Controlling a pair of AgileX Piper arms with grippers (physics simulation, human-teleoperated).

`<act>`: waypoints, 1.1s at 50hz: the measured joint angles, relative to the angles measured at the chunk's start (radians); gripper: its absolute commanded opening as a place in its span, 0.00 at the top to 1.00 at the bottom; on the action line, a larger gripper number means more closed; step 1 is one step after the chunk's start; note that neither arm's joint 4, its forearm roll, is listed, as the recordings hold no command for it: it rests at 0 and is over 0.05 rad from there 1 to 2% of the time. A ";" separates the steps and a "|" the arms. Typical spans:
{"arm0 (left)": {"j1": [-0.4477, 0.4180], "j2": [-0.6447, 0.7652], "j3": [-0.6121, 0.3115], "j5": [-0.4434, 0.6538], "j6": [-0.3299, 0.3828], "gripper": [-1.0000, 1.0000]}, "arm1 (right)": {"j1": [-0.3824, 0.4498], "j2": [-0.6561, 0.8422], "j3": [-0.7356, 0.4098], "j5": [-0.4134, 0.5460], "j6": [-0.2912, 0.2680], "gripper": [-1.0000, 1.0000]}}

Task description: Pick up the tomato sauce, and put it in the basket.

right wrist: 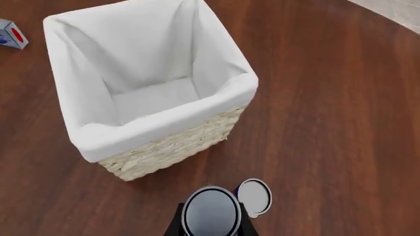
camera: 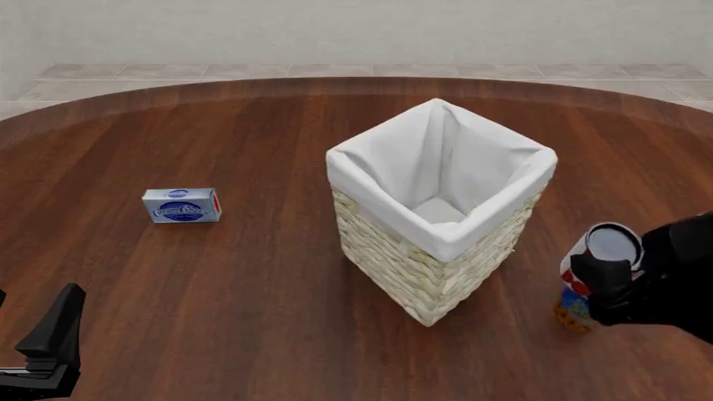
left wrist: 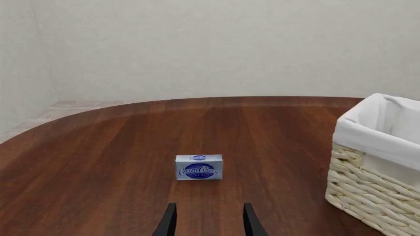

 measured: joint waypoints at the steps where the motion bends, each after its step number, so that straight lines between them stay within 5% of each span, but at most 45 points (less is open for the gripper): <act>1: 0.000 0.000 0.000 0.000 0.000 0.00 | -0.002 -0.004 -0.008 0.008 -0.004 1.00; 23: 0.000 0.000 0.000 0.000 0.000 0.00 | 0.003 0.004 -0.230 0.114 -0.086 1.00; 55: 0.000 0.000 0.000 0.000 0.000 0.00 | 0.136 0.335 -0.535 0.014 -0.117 1.00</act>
